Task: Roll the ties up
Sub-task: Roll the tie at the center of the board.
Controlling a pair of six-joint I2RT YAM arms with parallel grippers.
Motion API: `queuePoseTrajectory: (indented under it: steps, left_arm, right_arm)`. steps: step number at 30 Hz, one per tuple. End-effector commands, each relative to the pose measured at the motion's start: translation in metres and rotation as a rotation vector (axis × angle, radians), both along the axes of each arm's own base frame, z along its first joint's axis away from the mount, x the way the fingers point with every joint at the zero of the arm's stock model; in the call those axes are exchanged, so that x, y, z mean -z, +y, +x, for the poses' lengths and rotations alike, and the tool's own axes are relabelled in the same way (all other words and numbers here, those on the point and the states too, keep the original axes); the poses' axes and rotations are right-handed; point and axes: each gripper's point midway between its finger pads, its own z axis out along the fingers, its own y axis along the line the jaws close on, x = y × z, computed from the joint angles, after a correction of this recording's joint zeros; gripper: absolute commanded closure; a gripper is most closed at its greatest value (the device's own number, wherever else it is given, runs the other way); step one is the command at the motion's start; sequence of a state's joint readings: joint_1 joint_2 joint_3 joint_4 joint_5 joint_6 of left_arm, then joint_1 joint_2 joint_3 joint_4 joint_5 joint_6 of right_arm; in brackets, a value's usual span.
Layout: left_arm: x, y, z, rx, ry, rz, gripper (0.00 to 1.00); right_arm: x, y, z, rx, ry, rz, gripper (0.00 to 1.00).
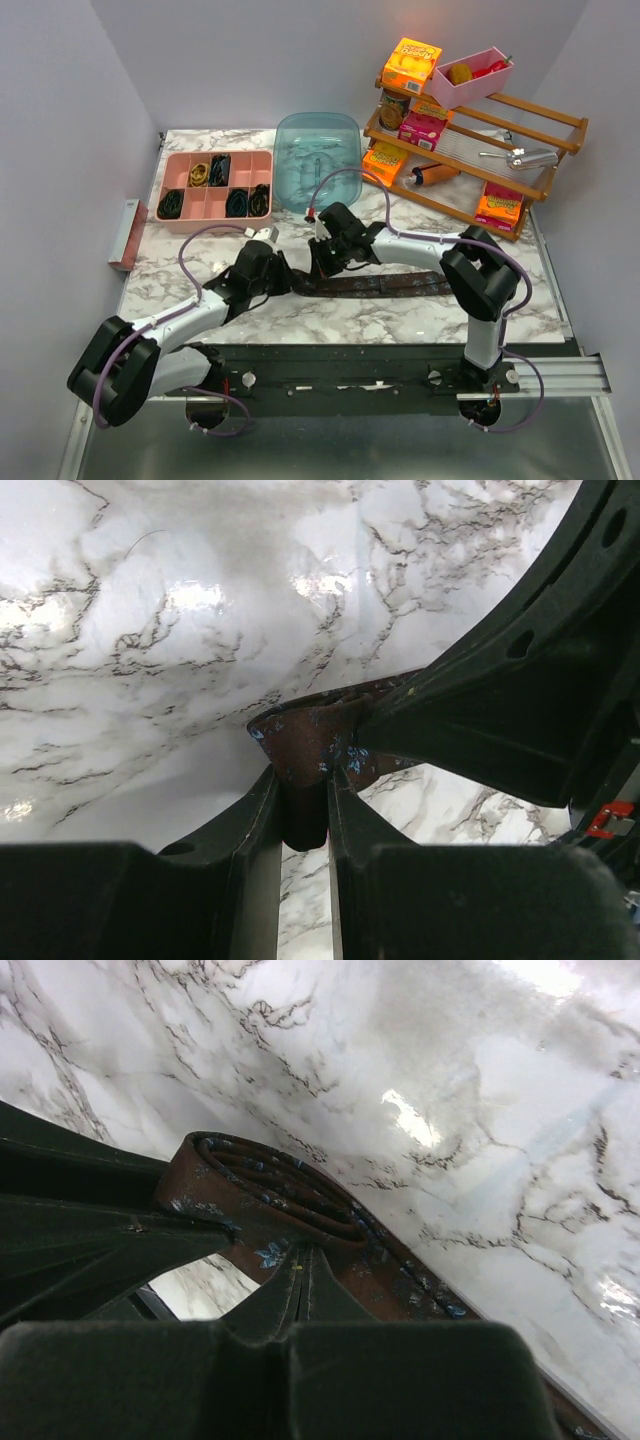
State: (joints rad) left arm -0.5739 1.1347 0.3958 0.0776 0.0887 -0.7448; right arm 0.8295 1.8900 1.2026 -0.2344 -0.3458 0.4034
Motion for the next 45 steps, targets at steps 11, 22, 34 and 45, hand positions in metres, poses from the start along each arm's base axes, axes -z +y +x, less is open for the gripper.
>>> queuePoseTrajectory:
  steps: [11,22,34,45]
  left_arm:
    - [-0.013,0.008,0.003,-0.027,-0.043,0.234,1.00]
    - [-0.026,-0.006,0.001,-0.001,-0.072,0.305,1.00]
    - [-0.025,-0.025,0.000,0.033,-0.085,0.407,1.00]
    - [-0.023,-0.025,0.000,0.034,-0.089,0.514,1.00]
  right_arm:
    - [0.016,0.003,-0.009,-0.002,0.045,-0.054,0.99]
    - [0.019,0.013,-0.016,-0.022,0.060,-0.049,1.00]
    - [0.023,0.018,-0.021,-0.024,0.088,-0.031,1.00]
    - [0.023,0.024,-0.022,-0.004,0.109,-0.007,0.99]
